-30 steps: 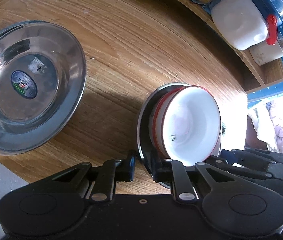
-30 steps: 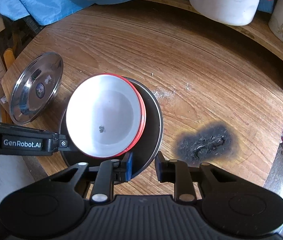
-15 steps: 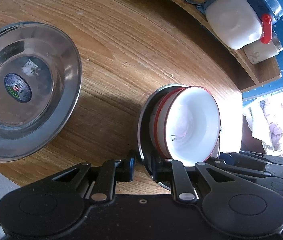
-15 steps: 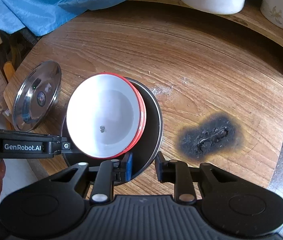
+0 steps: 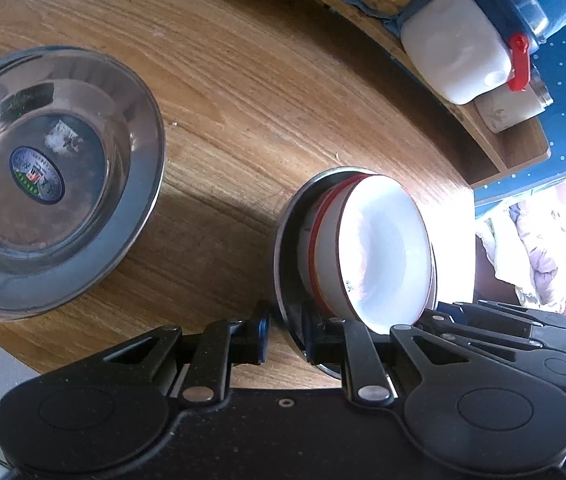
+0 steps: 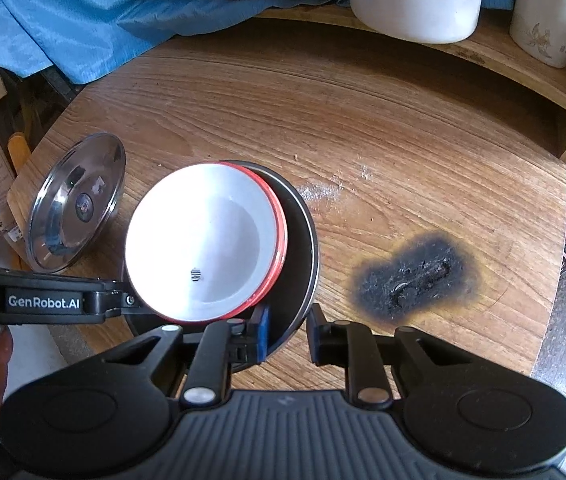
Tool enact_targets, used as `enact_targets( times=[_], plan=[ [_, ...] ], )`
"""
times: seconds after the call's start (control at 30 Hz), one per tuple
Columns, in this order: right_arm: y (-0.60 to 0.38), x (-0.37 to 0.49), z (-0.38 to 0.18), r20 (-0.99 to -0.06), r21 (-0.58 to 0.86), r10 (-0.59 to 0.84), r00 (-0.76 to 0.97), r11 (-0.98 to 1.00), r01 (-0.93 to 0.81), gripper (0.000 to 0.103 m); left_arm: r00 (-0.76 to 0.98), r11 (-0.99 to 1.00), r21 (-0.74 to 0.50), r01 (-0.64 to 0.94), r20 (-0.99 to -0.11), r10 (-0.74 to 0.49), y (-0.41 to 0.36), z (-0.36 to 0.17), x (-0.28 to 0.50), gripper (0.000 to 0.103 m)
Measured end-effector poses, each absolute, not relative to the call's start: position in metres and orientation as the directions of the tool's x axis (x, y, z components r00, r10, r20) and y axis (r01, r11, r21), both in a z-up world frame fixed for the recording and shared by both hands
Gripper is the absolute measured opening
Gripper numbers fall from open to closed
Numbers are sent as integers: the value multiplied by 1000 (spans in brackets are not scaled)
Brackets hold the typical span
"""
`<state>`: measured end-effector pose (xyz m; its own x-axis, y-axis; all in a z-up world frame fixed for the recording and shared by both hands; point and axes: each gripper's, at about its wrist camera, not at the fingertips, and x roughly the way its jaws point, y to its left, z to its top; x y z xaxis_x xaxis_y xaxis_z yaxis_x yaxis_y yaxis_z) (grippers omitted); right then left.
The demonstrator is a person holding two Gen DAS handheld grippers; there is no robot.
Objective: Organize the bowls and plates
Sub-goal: 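Lift the stack with both grippers and carry it over the stickered steel plate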
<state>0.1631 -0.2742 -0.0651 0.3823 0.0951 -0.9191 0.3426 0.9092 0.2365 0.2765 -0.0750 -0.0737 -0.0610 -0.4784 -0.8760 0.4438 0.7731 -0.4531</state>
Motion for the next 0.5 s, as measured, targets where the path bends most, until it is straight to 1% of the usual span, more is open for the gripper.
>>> enact_targets(
  times=[0.5],
  plan=[
    [-269,164,-52,-904,229,70,422,913,338,21,-23,758,-436,484,-873,-488,-73,-55,279,18]
  ],
)
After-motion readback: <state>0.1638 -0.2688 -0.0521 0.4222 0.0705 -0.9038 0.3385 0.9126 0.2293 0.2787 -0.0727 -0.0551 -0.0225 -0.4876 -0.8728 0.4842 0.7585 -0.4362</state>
